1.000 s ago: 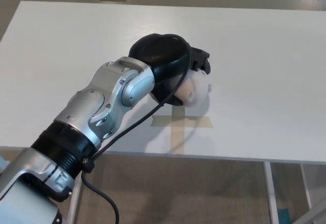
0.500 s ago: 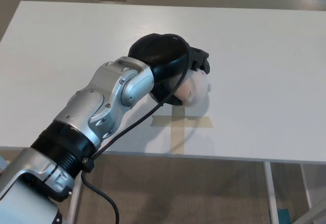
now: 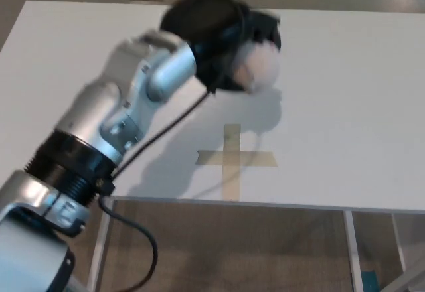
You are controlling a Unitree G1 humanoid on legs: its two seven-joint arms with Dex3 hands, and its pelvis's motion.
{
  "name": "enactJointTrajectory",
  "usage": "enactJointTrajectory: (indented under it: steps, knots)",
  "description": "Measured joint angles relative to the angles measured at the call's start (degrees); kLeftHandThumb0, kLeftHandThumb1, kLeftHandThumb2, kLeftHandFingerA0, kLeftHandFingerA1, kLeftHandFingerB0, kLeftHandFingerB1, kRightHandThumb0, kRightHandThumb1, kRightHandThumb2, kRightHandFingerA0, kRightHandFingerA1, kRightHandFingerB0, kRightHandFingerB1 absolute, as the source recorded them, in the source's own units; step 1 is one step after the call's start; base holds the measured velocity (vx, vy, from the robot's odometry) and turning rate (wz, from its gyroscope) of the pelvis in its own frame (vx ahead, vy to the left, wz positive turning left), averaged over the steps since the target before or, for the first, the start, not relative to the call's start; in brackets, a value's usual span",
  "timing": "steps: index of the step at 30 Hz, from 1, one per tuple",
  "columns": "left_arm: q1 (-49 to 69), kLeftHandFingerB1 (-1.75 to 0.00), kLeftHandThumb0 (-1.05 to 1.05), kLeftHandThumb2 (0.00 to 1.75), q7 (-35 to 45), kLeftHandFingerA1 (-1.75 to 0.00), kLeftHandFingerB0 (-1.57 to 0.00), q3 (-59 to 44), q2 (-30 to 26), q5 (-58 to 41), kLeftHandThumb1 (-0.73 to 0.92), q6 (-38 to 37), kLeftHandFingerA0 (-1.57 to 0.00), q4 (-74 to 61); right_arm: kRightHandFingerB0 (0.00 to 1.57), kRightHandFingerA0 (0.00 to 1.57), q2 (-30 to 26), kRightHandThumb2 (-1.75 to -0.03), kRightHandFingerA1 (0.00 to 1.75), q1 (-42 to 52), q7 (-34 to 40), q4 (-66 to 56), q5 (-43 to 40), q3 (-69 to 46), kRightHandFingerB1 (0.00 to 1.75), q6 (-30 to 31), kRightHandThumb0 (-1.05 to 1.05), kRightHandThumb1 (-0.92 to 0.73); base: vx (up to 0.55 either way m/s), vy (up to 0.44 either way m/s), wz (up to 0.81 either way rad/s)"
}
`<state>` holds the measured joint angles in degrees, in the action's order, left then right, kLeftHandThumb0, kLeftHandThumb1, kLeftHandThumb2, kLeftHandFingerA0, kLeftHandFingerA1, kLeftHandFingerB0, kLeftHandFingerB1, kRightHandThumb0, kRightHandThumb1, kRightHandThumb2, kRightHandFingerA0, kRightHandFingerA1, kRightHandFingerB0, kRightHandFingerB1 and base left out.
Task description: Use the left hand to take the pink dumpling toy on a person's hand and put it on the desk.
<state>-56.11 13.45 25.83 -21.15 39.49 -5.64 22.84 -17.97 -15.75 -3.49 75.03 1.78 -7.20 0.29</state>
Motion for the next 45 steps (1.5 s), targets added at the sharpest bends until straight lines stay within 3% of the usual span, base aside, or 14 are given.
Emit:
enactJointTrajectory:
  steps: [1, 7, 8, 9, 10, 17, 22, 25, 31, 34, 35, 36, 38, 45]
  knots:
    - [-0.3, -0.55, -0.40, 0.67, 0.0, -1.49, -0.77, -1.2, -0.6, -0.4, 0.62, -0.4, -0.77, -0.9, 0.30, 0.33, 0.0, -0.88, 0.50, 0.0, 0.0, 0.0, 0.0, 0.0, 0.48, 0.0, -0.40, -0.58, 0.00, 0.000, 0.00]
    - [-1.5, -0.50, -0.30, 0.64, 0.0, -1.57, -0.77, -6.1, -3.6, -2.4, 0.72, -2.1, -0.73, -2.9, 0.26, 0.33, 0.0, -0.89, 0.51, 0.2, 0.0, 0.0, 0.0, -0.1, 0.47, 0.0, -0.39, -0.57, 0.00, 0.000, 0.00]
    - [-2.2, -0.63, -0.37, 0.92, 0.1, -1.27, -0.68, -7.5, -5.1, -2.9, 0.61, -2.7, -0.94, -3.0, 0.26, 0.32, 0.0, -0.89, 0.51, 0.2, 0.0, 0.0, 0.0, -0.2, 0.47, 0.0, -0.39, -0.57, 0.00, 0.000, 0.00]
    - [-2.4, -0.63, -0.37, 0.92, 0.1, -1.27, -0.68, -8.2, -5.7, -3.1, 0.61, -2.9, -0.94, -3.1, 0.26, 0.32, 0.0, -0.89, 0.51, 0.2, 0.0, 0.0, 0.0, -0.3, 0.47, 0.1, -0.39, -0.57, 0.00, 0.000, 0.00]
    - [-2.4, -0.51, -0.30, 0.64, 0.2, -1.54, -0.79, -9.0, -6.8, -3.5, 0.72, -3.2, -0.74, -3.4, 0.26, 0.32, 0.0, -0.89, 0.51, 0.2, 0.0, 0.0, 0.0, -0.3, 0.47, 0.1, -0.39, -0.57, 0.00, 0.000, 0.00]
    - [-1.8, -0.59, -0.29, 0.64, 0.7, -1.52, -0.87, -12.5, -12.1, -4.9, 0.71, -4.9, -0.74, -2.8, 0.28, 0.32, 0.0, -0.89, 0.50, 0.2, 0.0, 0.1, 0.0, -0.5, 0.48, 0.1, -0.40, -0.57, 0.00, 0.000, 0.00]
    - [0.7, -0.91, -0.26, 0.64, 0.9, -1.52, -0.79, -14.0, -15.0, -5.8, 0.71, -6.5, -0.73, -1.1, 0.26, 0.33, 0.0, -0.89, 0.51, 0.2, 0.0, 0.1, 0.0, -0.3, 0.47, 0.1, -0.39, -0.57, 0.00, 0.000, 0.00]
    - [3.8, -0.56, -0.25, 0.63, 0.9, -1.54, -0.85, -15.0, -17.3, -6.5, 0.72, -8.1, -0.72, 1.1, 0.26, 0.34, 0.0, -0.89, 0.51, 0.2, 0.0, 0.1, 0.0, -0.3, 0.47, 0.1, -0.39, -0.58, 0.00, 0.000, 0.00]
    - [7.0, -0.61, -0.37, 0.72, 0.0, -1.43, -0.82, -15.3, -19.2, -6.7, 0.64, -10.5, -0.76, 7.0, 0.26, 0.33, 0.0, -0.89, 0.51, 0.3, 0.0, 0.1, 0.0, -0.2, 0.47, 0.1, -0.39, -0.58, 0.00, 0.000, 0.00]
    - [7.8, -0.48, -0.27, 0.64, -0.7, -1.56, -0.74, -15.2, -19.6, -6.6, 0.73, -11.3, -0.69, 9.7, 0.28, 0.34, 0.0, -0.89, 0.51, 0.4, 0.0, 0.1, 0.0, -0.2, 0.47, 0.1, -0.40, -0.58, 0.00, 0.000, 0.00]
    - [7.8, -0.70, -0.24, 0.63, -0.7, -1.53, -0.87, -15.2, -19.6, -6.6, 0.74, -11.3, -0.68, 9.7, 0.28, 0.34, 0.0, -0.89, 0.51, 0.4, 0.0, 0.1, 0.0, -0.2, 0.47, 0.1, -0.40, -0.59, 0.00, 0.000, 0.00]
    - [8.1, -0.70, -0.24, 0.63, -1.2, -1.53, -0.87, -15.1, -19.8, -6.5, 0.74, -11.8, -0.68, 11.6, 0.28, 0.34, 0.0, -0.89, 0.51, 0.4, 0.0, 0.1, 0.1, -0.1, 0.47, 0.0, -0.40, -0.59, 0.00, 0.000, 0.00]
    - [8.4, -1.07, -0.23, 0.63, -1.7, -1.50, -0.68, -14.9, -19.8, -6.4, 0.74, -12.1, -0.64, 13.0, 0.28, 0.34, 0.0, -0.90, 0.51, 0.4, 0.0, 0.1, 0.1, 0.1, 0.47, 0.0, -0.42, -0.61, 0.00, 0.000, 0.00]
    - [11.5, -0.94, -0.24, 0.64, -4.7, -1.52, -0.74, -10.9, -19.0, -4.4, 0.72, -12.6, -0.68, 18.0, 0.28, 0.35, 0.0, -0.91, 0.51, 0.6, 0.2, 0.2, 0.1, 0.1, 0.47, 0.0, -0.43, -0.61, 0.00, 0.000, 0.00]
